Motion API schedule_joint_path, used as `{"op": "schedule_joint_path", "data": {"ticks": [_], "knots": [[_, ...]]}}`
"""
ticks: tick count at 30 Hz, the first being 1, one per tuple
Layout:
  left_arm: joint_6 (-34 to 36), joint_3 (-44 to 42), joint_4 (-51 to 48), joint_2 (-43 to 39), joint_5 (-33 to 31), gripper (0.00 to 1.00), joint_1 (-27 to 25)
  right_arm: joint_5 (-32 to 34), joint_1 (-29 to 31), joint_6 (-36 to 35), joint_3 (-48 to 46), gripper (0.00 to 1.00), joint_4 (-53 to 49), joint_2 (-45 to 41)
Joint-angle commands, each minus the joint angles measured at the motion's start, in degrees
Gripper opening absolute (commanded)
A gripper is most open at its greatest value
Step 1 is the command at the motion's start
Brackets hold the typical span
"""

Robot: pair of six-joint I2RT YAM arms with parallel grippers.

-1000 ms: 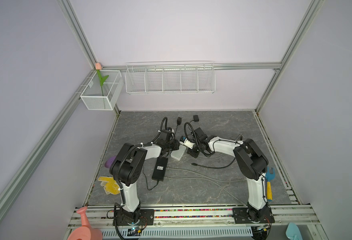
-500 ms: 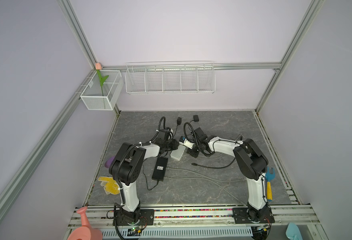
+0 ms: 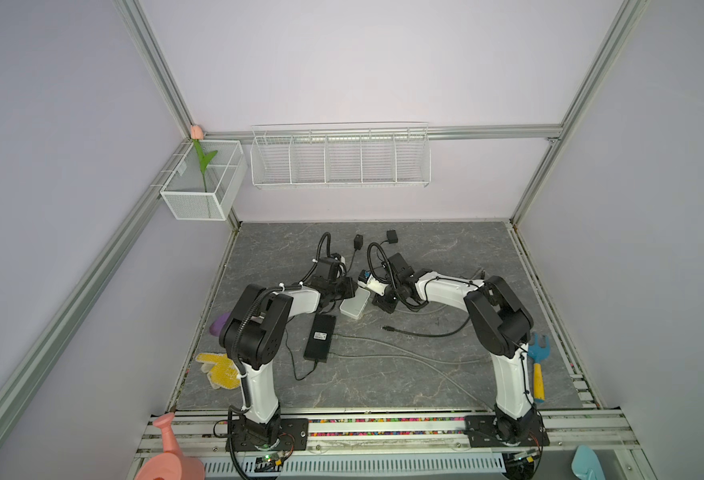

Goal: Insert the plug into the switch port
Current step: 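Open the right gripper and lift it away while the left gripper releases the box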

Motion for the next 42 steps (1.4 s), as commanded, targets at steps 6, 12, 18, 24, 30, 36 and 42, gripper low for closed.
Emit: {"op": "schedule_joint_path", "data": {"ticks": [6,12,18,24,30,36,42], "knots": [[-0.63,-2.21,-8.64,3.16,13.27,0.24,-6.95,-3.81,2.08,-0.41,2.89,0.07,21.45,-0.24],[-2.57,-1.64,-6.42,3.51,13.69,0.24,-3.20,3.17,1.53,-4.59,-0.25,0.22,17.10,-3.63],[-4.76,-3.34,-3.42,0.91,12.70,0.24,-0.23,6.76,0.73,-7.06,-4.38,0.34,13.86,-9.65],[-4.24,-4.26,-4.53,-2.66,11.54,0.28,0.20,8.97,0.65,-5.71,-7.28,0.36,6.13,-16.13],[-4.43,-8.16,-3.74,-8.89,10.46,0.32,1.89,7.43,0.79,-4.47,-14.77,0.36,0.27,-22.41],[-4.14,-11.77,-4.01,-17.47,9.03,0.34,2.01,9.14,1.90,-3.33,-19.76,0.33,-8.80,-22.02],[-4.42,-15.90,-4.76,-24.50,9.12,0.35,1.44,10.07,2.80,-2.23,-22.50,0.33,-9.84,-22.96]]}}
